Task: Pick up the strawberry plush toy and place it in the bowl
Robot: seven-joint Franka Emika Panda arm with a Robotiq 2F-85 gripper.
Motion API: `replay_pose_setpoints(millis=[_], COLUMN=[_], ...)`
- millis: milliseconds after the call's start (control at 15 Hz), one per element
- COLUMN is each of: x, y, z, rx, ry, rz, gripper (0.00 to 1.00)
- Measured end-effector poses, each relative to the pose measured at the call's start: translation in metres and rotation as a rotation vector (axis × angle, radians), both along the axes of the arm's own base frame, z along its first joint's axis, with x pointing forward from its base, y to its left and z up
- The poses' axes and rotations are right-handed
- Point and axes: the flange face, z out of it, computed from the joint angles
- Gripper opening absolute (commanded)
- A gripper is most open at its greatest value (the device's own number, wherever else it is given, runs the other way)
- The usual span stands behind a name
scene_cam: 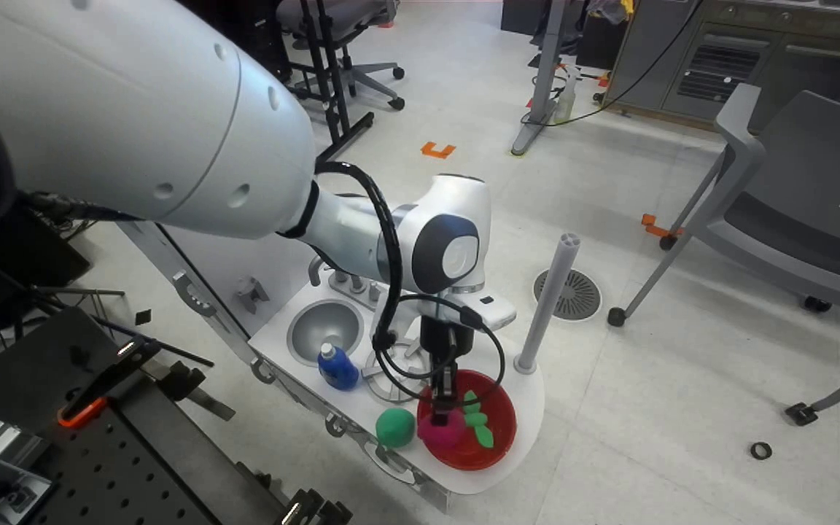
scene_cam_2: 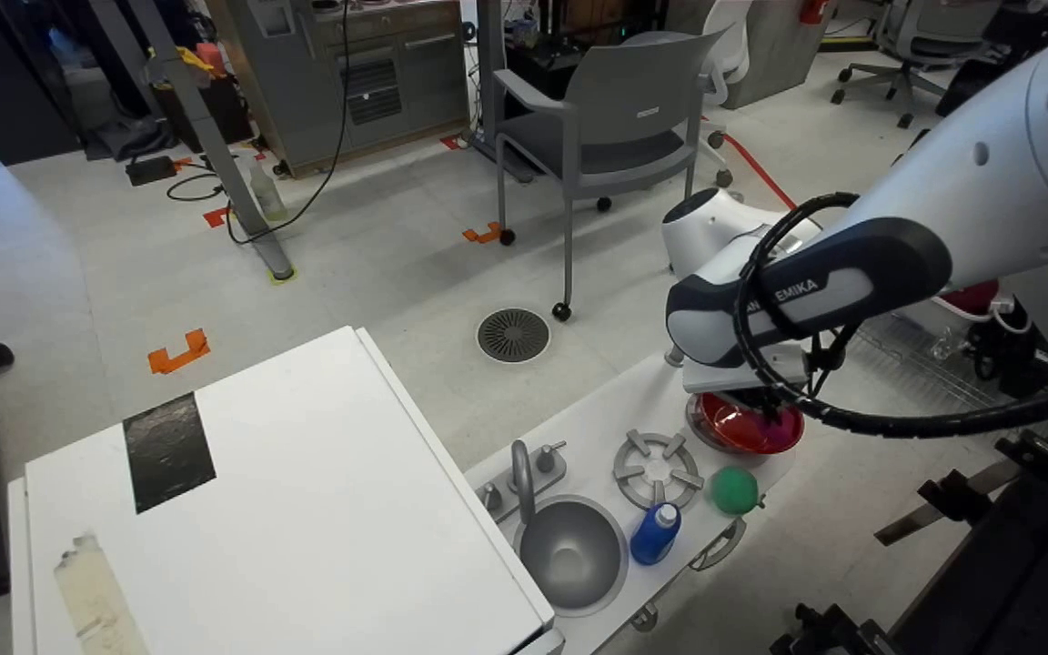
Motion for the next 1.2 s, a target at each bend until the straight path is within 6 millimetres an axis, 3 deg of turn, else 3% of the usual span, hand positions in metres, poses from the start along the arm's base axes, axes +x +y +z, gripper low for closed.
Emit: replay_pose_setpoints(millis=[133,200,267,400,1000,1200], x=[0.004,0.008,0.011,0.016,0.025,0.036], y=[0.000,0.002,0.004,0.006,0.016,0.040], z=[-0.013,-0.016,-0.016,-0.011,-0.001,0.013], rx=[-0.006,-0.007,-0.009,-0.015,-0.012,0.092], ry=[-0.015,-0.027,-0.037,-0.048,-0.062,-0.076], rz=[0.007,0.015,0.022,0.031,0.056,0.058], gripper=[0.01,0.11,0.32,0.36,0.99,0.98])
